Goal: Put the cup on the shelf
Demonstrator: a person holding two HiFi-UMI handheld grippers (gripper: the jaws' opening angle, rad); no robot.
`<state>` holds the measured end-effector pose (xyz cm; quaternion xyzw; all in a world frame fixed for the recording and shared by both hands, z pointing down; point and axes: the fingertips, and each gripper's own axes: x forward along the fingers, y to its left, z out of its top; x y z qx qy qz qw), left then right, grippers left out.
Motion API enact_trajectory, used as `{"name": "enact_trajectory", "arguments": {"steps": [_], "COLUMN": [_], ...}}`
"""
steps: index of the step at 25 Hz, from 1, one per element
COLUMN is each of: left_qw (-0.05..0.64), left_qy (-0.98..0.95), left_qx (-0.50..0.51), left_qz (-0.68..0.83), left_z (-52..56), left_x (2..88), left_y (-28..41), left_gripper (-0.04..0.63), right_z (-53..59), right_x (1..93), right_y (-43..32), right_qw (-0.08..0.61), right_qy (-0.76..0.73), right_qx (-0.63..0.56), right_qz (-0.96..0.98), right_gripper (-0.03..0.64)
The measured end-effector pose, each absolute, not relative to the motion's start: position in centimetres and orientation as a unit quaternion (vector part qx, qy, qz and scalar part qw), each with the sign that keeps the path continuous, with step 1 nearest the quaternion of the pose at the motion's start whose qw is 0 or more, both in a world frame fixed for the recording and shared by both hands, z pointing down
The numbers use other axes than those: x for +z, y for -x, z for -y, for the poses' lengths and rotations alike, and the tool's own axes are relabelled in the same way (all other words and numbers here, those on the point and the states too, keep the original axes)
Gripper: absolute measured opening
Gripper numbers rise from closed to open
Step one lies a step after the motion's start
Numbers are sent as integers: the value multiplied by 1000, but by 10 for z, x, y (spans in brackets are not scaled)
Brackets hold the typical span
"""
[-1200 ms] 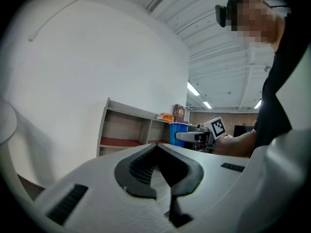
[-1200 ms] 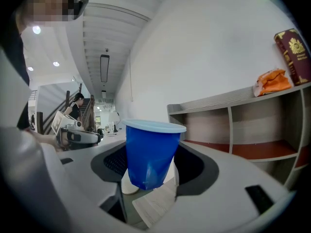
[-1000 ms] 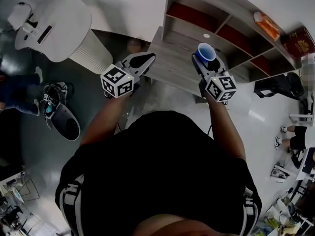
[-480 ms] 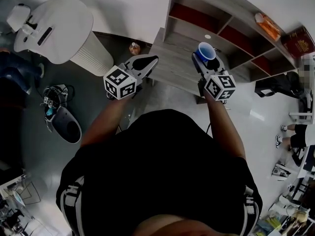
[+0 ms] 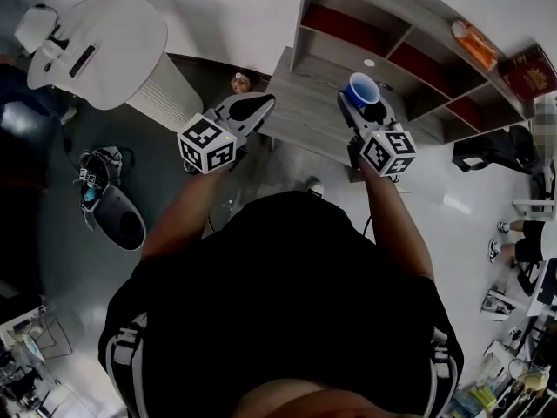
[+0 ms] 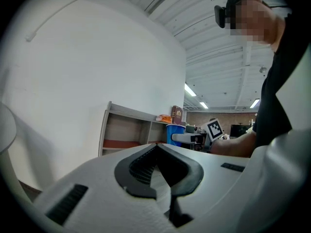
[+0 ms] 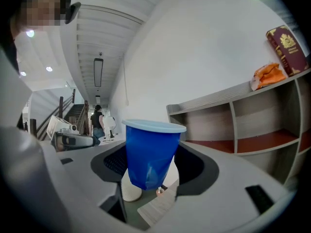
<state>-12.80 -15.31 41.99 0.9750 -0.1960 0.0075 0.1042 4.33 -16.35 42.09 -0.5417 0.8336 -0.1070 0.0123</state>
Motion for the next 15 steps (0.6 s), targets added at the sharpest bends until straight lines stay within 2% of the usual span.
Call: {"name": "enact_trajectory", "arguments": {"steps": [15], "left_qw": [99], "left_qy": [-971], "left_qx": [28], "left_qz": [214], "left_z": [177], "left_x": [424], "left_y": [119], "left_gripper": [17], "right_z": [202], "right_x": [439], "right_y": [-53], "right_qw": [-24], "right_qy": [535], "right_qx": [-109], "right_qz": [-837], "right_gripper": [275]}}
